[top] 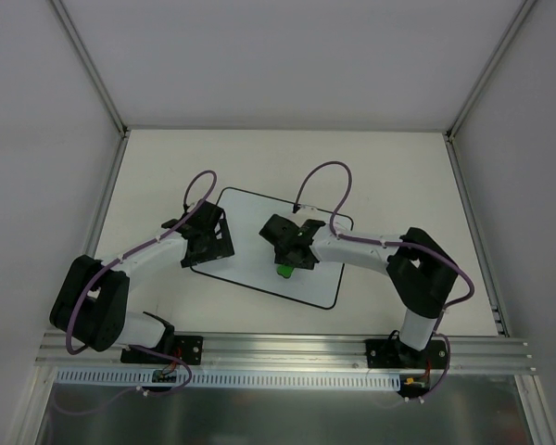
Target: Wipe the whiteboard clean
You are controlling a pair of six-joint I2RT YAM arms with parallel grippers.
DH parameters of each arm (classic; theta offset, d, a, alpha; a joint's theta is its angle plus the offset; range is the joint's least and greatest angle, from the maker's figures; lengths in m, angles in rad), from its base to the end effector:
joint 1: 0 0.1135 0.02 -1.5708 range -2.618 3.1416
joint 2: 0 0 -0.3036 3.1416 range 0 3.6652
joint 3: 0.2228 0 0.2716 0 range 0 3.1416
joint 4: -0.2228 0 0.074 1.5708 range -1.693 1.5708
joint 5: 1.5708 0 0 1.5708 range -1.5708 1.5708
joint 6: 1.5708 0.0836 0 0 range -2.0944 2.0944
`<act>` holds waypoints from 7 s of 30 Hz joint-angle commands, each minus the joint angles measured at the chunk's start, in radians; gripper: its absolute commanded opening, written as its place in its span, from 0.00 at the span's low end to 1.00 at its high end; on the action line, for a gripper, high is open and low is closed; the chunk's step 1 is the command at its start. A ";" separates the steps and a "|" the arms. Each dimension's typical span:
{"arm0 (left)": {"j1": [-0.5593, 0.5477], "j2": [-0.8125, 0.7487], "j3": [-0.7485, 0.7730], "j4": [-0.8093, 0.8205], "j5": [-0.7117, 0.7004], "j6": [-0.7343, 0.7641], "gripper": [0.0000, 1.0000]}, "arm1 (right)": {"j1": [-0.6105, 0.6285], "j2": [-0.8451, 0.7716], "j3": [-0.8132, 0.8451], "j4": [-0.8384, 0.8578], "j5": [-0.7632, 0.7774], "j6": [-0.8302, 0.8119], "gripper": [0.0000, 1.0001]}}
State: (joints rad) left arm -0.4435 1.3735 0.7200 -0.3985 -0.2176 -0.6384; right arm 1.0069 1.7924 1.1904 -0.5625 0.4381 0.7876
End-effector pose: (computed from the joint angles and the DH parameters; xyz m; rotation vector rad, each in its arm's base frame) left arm 0.2647 -0.1058 0.1627 -0.3262 2.5663 -0.1113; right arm 0.2428 0.3176 0.1716 -0.1629 2.5490 0.0565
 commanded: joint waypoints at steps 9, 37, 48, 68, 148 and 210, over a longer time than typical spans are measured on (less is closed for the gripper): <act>0.006 -0.005 -0.008 0.023 0.011 0.025 0.99 | 0.009 -0.016 0.032 -0.016 0.057 0.128 0.57; 0.014 0.062 0.076 0.021 0.001 0.118 0.99 | 0.002 -0.039 -0.077 -0.023 -0.025 -0.010 0.10; 0.153 0.177 0.114 0.024 -0.014 0.146 0.92 | 0.002 -0.084 -0.135 -0.023 -0.044 -0.065 0.08; 0.166 0.231 0.076 0.020 0.057 0.106 0.00 | -0.017 -0.171 -0.287 -0.048 -0.059 0.002 0.06; 0.137 0.233 0.079 0.007 0.133 0.106 0.00 | -0.529 0.285 0.345 -0.195 -0.159 -0.329 0.00; 0.137 0.211 0.073 0.007 0.135 0.102 0.00 | -0.290 0.188 0.137 -0.070 -0.193 -0.199 0.00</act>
State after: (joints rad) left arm -0.2951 1.5570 0.8333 -0.2996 -0.0917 -0.5323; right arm 0.7788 1.9617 1.3960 -0.5766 0.2379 0.5499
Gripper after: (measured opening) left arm 0.007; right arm 0.333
